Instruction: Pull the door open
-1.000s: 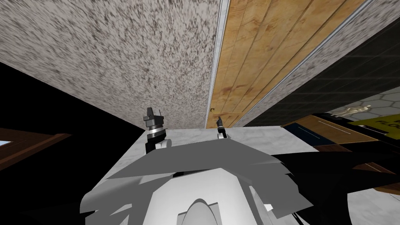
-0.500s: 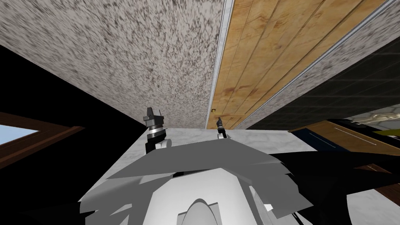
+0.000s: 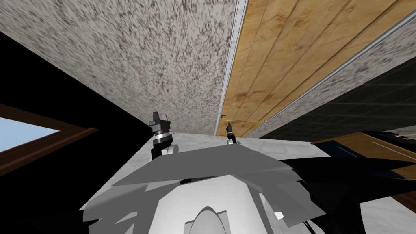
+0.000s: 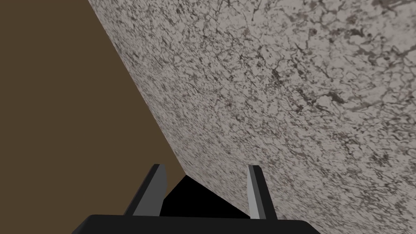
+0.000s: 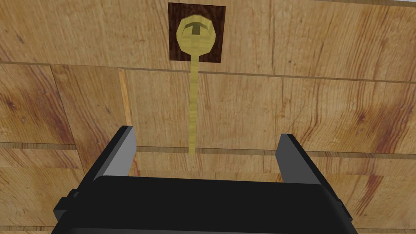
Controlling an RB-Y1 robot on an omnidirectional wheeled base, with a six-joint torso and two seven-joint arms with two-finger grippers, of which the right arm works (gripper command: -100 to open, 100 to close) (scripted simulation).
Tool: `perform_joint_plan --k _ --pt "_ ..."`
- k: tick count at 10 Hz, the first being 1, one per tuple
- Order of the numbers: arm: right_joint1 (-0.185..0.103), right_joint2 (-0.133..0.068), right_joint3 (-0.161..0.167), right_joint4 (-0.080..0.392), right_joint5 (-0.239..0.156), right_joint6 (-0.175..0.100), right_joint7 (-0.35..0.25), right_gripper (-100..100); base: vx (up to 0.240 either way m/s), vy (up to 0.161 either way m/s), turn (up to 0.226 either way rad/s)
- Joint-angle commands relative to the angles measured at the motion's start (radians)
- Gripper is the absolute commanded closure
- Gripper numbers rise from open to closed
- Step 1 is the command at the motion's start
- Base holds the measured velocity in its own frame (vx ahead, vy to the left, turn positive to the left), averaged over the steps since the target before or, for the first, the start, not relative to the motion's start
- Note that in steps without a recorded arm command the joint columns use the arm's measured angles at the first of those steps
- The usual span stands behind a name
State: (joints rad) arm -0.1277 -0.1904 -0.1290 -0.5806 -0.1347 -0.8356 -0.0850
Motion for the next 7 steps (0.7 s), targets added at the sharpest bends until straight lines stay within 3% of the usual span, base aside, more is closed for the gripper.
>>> perform_joint_plan --k 1,3,5,6,7 --pt "0.006 -0.017 -0.006 0.01 -0.005 -0.011 -0.016 -100 0.179 0.016 0.102" --pt "0.022 -0.042 -0.017 0.02 -0.014 -0.026 -0.038 -100 0.202 0.017 0.116" --pt "0.022 -0.042 -0.017 0.02 -0.014 -0.026 -0.038 -100 0.087 0.002 0.016" --pt "0.038 -0.067 -0.026 0.03 -0.021 -0.04 -0.059 -100 0.134 0.008 0.138" --pt "0.041 -0.072 -0.028 0.032 -0.023 -0.043 -0.064 -100 0.173 -0.017 0.132"
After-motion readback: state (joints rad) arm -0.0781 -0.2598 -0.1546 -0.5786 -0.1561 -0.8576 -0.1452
